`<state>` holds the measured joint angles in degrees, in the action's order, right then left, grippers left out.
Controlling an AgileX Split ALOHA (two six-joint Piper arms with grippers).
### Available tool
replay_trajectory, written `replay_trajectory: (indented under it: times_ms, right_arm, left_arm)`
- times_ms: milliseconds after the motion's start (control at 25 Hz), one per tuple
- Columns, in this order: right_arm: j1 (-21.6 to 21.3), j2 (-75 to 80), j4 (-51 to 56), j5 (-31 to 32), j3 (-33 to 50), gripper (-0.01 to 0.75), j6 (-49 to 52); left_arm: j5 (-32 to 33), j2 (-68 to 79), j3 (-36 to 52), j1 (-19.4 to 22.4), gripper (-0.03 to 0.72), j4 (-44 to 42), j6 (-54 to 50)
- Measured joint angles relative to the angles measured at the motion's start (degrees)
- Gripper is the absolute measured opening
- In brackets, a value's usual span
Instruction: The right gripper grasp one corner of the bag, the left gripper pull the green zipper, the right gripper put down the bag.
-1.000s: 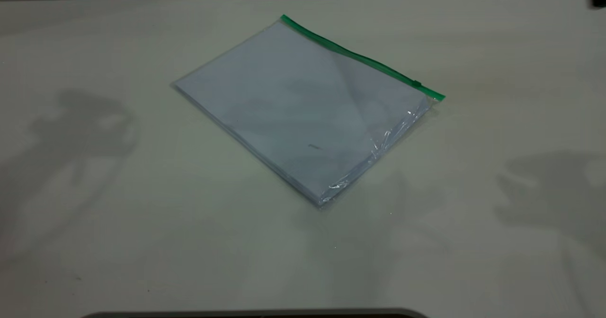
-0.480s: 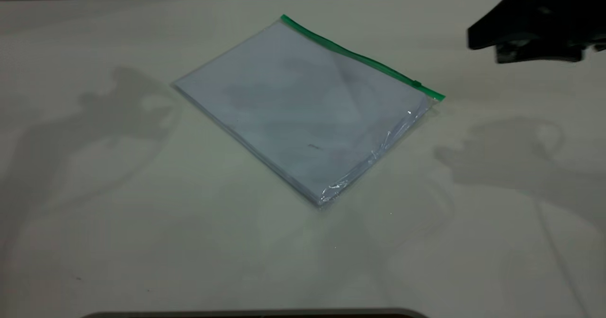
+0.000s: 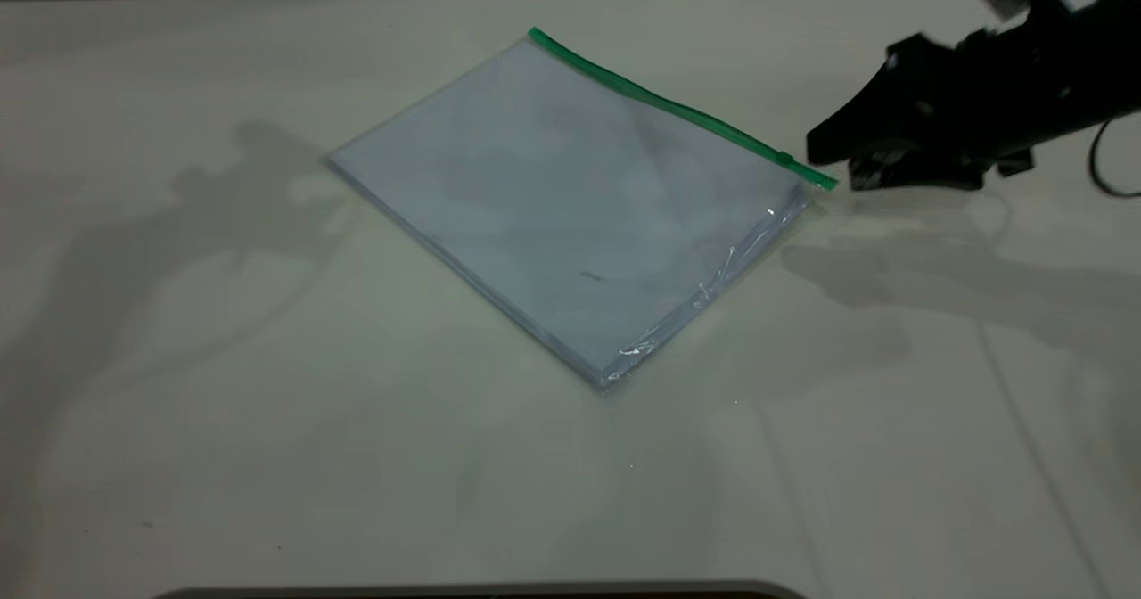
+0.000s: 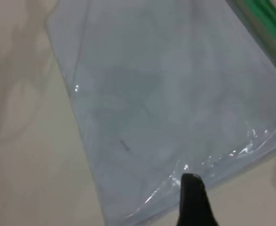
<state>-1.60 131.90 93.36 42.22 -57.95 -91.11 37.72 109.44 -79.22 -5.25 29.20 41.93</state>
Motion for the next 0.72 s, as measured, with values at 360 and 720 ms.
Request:
replay_trajectory:
  times_ms: [360, 720]
  right_arm:
    - [0.0, 9.5, 0.2, 2.0, -6.7, 0.525, -1.1]
    - [0.0, 12.4, 4.9, 1.7, -9.3, 0.525, -6.6]
  left_arm:
    - [-0.5, 0.0, 0.0, 0.0, 0.587, 0.0, 0.0]
    - [-0.9, 0.0, 0.0, 0.0, 0.587, 0.0, 0.0]
